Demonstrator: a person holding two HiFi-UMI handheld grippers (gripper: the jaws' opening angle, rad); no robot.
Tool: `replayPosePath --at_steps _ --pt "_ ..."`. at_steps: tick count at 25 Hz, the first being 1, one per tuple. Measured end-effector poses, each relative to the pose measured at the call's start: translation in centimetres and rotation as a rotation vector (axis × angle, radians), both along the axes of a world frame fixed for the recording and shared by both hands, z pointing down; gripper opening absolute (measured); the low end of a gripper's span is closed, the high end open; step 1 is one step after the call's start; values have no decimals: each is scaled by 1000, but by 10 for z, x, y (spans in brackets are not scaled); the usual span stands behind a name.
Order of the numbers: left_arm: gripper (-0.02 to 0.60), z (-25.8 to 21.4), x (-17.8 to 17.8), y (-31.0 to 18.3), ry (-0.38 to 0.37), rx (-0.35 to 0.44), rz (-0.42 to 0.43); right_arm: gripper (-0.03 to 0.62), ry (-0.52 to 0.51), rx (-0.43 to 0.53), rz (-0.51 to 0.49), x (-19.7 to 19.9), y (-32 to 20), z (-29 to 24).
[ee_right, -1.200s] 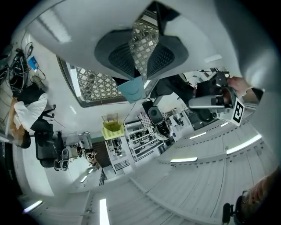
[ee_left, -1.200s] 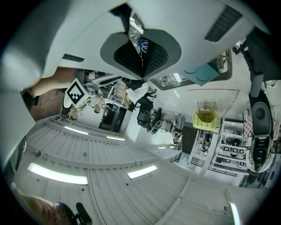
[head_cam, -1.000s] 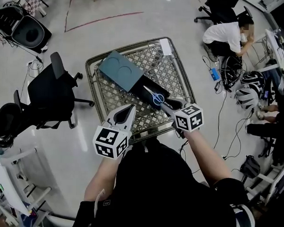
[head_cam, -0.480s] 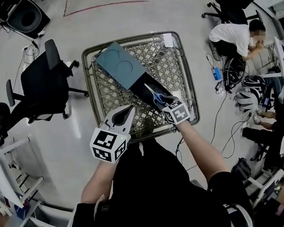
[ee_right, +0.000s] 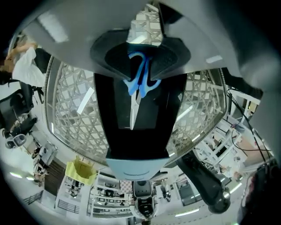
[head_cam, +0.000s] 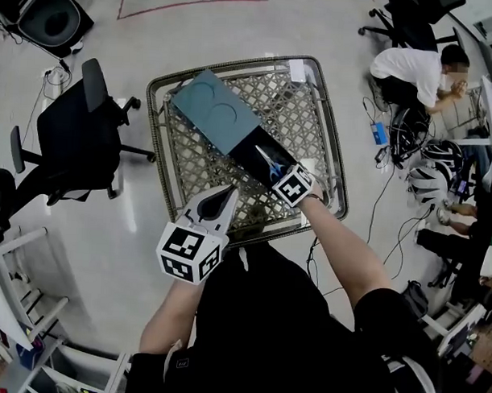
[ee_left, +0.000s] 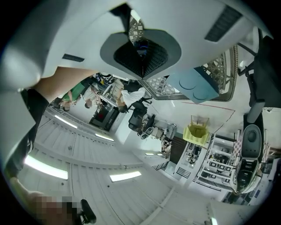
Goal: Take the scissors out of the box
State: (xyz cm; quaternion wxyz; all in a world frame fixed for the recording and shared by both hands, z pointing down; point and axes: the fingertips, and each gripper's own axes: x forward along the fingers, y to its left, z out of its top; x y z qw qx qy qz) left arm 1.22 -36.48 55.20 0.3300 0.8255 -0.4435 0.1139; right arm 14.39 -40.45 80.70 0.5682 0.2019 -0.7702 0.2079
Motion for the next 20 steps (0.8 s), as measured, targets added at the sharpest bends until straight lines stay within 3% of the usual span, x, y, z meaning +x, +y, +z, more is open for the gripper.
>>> replayPosePath --at_steps 6,14,20 --pt "8 5 -6 10 16 -12 -25 123 100 -28 -49 3 3 8" --pt "8 0 -5 18 25 -4 -32 127 248 30 -327 -4 8 18" --pt "8 1 -10 27 35 -15 -48 132 162 -88 -160 -12 3 17"
